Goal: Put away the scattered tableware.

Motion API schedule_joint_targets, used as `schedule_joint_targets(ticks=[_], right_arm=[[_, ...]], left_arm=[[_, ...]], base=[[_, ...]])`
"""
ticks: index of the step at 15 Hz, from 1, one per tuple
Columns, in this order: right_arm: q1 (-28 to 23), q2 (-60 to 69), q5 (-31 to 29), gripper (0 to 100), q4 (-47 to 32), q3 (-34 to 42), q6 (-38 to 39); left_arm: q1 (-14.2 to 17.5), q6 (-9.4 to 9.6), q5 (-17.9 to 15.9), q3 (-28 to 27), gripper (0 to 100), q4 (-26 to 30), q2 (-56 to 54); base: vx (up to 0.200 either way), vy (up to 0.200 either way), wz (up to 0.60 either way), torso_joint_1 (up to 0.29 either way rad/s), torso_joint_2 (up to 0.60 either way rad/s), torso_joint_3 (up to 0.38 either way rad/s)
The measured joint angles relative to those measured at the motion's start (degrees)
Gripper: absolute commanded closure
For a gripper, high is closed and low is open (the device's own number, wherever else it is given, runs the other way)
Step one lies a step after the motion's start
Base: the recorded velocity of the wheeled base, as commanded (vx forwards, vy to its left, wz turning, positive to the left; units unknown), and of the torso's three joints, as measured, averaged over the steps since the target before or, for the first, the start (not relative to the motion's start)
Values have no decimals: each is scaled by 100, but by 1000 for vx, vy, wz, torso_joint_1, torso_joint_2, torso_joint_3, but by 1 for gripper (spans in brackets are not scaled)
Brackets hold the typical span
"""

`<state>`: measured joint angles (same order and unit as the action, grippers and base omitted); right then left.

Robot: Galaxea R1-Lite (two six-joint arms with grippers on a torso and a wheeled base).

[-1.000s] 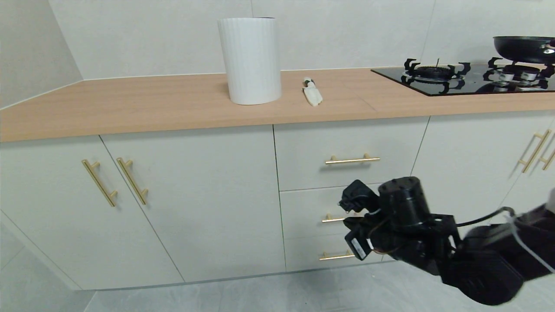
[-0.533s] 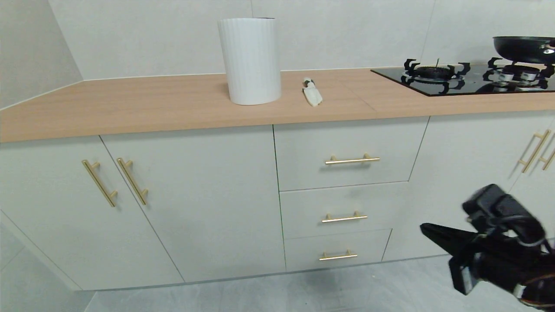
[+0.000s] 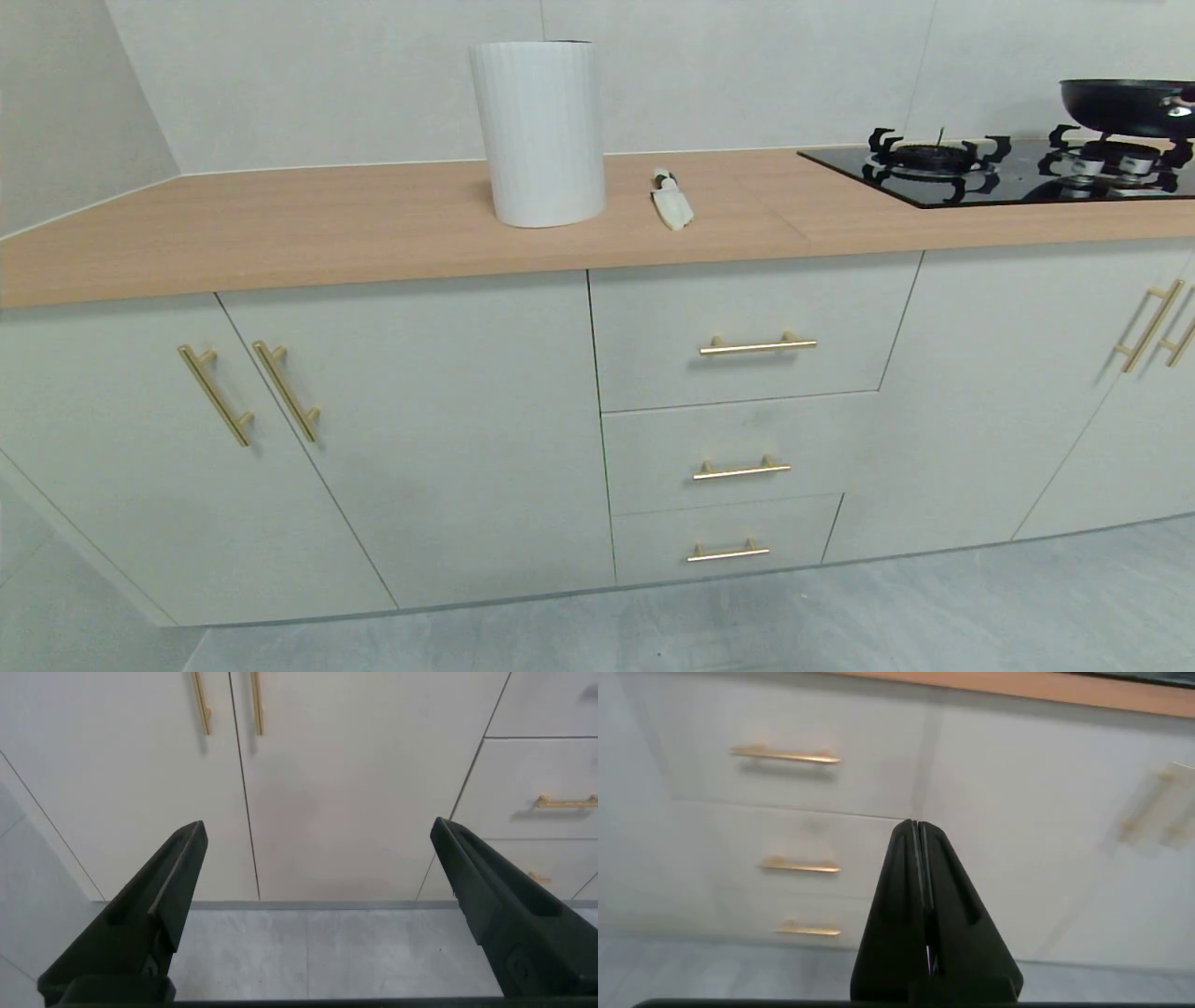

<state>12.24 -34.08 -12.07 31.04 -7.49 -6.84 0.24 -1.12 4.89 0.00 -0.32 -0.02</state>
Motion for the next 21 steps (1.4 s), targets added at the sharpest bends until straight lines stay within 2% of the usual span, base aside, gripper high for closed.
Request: schedule_joint_targets(ticks=[1,3,5,6,12,15,16,18,21], right_arm=[[-277,479,-9,100,-378,274,158],[-811,1268,-7,100,-1673,571,589],[-1195,1990,0,100,-2554,683,795],[-1275,2320,2,100,-2701,707,884],[-1221,3332,-33,100,-2809,746,1264],[-1217,3401,-9,100,-2809,749,1412],[-1217,3408,115,100,-2814,749,1398],[-1214,3418,794,100,-2836,749,1343],[-1219,3424,846,100,-2837,749,1337]], left_arm=[[-4,48,-5,0,0,-1,0],[0,91,-7,0,0,5,0],[0,-2,-7,0,0,5,0],[-2,-16,-7,0,0,10,0],[0,-21,-10,0,0,10,0],[0,-35,-7,0,0,10,0],[0,-35,-7,0,0,10,0],[0,-27,-5,-5,0,7,0],[0,-22,-10,0,0,7,0]], base=[[0,0,0,0,0,0],[0,0,0,0,0,0],[0,0,0,0,0,0],[0,0,0,0,0,0],[0,0,0,0,0,0],[-200,0,0,6,1,2],[0,0,0,0,0,0],[0,0,0,0,0,0],[0,0,0,0,0,0]])
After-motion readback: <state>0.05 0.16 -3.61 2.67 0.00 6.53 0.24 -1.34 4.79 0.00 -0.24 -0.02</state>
